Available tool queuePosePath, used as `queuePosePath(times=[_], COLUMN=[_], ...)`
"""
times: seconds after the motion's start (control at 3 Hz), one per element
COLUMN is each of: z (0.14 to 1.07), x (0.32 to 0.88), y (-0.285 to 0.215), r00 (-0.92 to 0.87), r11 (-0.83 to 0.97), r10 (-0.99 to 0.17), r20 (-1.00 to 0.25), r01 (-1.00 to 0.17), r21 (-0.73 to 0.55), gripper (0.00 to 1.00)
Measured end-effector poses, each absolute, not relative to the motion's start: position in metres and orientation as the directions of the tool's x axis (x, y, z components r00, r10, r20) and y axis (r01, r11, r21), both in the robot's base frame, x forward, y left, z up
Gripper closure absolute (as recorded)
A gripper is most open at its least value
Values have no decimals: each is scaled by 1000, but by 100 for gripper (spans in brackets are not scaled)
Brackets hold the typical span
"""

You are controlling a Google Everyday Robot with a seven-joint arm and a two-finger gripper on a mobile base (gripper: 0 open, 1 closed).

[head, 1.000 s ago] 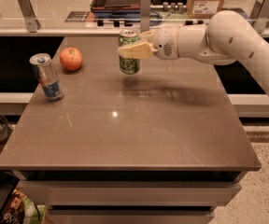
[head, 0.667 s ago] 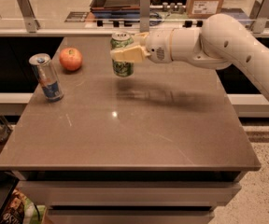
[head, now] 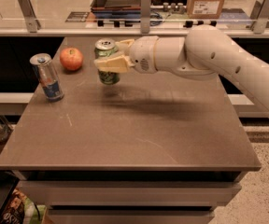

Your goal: Move green can near redbull can

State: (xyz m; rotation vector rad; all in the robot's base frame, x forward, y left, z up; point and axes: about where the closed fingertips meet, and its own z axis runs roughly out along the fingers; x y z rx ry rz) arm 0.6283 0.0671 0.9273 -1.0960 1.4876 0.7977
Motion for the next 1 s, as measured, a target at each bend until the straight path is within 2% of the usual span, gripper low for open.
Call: queuePosePath(times=[1.0], z=[912], x=[580], y=[118], r00=[-11], r11=[272], r10=[-161], r20=[-987], r01=[-962], r21=[-34], gripper=[100])
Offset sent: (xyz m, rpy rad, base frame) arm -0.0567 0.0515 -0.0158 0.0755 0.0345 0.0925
